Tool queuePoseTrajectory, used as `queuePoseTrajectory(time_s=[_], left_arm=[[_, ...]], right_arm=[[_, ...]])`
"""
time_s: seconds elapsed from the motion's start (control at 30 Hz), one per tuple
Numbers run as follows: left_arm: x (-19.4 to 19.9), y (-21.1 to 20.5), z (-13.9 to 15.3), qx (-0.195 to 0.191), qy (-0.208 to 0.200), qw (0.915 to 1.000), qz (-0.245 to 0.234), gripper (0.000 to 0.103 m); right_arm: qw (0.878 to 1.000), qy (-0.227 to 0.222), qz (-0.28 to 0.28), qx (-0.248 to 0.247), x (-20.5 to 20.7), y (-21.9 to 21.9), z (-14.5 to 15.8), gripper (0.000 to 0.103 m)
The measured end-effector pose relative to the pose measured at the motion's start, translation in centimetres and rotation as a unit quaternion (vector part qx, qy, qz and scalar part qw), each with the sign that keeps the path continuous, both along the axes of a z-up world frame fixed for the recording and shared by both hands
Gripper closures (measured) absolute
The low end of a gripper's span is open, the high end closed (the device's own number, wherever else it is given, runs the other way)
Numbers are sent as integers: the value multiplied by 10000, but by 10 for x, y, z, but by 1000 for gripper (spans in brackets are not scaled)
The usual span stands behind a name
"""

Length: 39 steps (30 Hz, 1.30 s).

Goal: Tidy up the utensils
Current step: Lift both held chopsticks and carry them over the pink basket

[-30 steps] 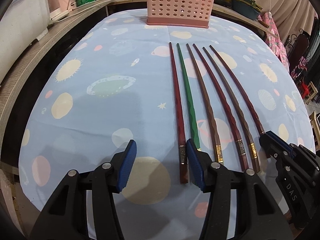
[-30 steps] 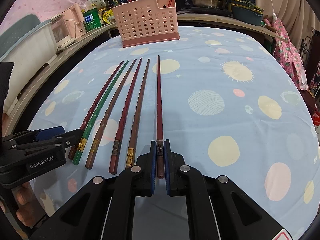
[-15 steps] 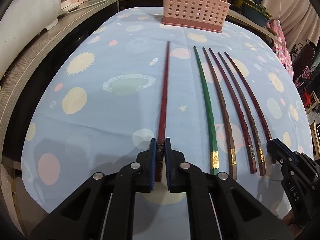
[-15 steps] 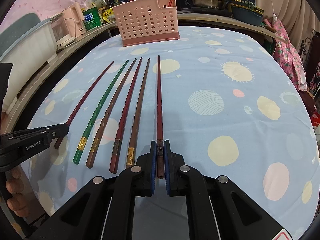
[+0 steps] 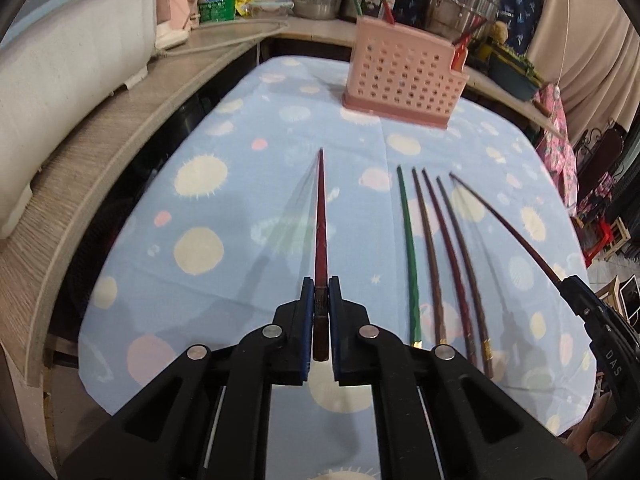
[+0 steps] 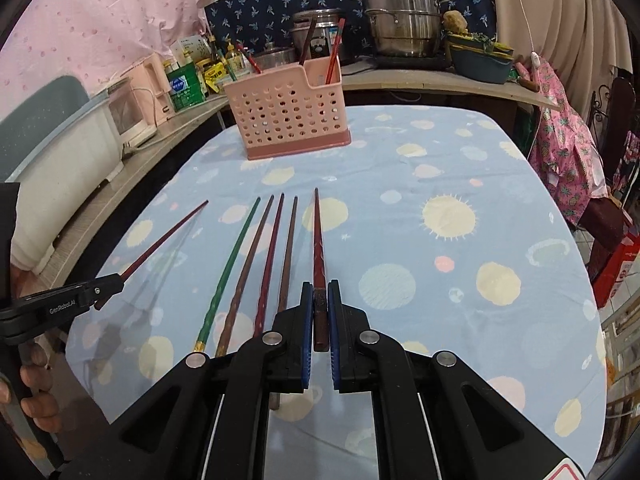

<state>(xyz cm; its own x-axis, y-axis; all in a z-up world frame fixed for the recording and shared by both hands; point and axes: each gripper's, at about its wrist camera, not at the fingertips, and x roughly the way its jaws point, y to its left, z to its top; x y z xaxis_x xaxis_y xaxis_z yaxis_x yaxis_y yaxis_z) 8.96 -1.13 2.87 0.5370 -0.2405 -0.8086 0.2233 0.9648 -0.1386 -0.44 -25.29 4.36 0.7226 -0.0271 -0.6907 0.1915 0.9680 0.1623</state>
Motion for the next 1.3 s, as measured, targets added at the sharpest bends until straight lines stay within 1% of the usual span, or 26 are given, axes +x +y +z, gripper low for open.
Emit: queuePoseTrajectory(time_s=[0.23,0.47,0.63,0.87,0.9,0.93,1.0,1.07,1.1,1.2,1.3], left_arm=[[16,3,47,-142,-480,9987,64,96],[38,1,87,-315,-819,9960,148,96],[52,-9,107,-444,-983,9941,104,96],[75,-25,127,-563,-1098,9924,19,96],[79,-27,131,-586,-1109,9921,11,96],[84,-29,135,-614,-1127,9917,5,96],[93,-32,143,-643,-1164,9911,11,96],[102,-35,153,-711,-1228,9899,10,96],[105,-36,157,-715,-1275,9893,22,96],[111,-38,163,-697,-1362,9882,43,96],[109,-37,156,-692,-1310,9890,-5,96]], right_arm=[[9989,-452,-135,27,15,-18,45,97],[9961,-855,-203,94,33,-33,76,97],[9940,-1062,-237,129,50,-38,91,97],[9923,-1197,-197,244,77,-46,106,97],[9921,-1220,-186,242,80,-47,108,98],[9918,-1247,-168,234,84,-47,112,102],[9907,-1331,-136,256,92,-49,122,102],[9901,-1388,-136,150,101,-50,130,102],[9902,-1383,-148,101,104,-50,131,102],[9910,-1323,-122,153,106,-55,124,102],[9934,-1134,-136,143,96,-57,105,102]])
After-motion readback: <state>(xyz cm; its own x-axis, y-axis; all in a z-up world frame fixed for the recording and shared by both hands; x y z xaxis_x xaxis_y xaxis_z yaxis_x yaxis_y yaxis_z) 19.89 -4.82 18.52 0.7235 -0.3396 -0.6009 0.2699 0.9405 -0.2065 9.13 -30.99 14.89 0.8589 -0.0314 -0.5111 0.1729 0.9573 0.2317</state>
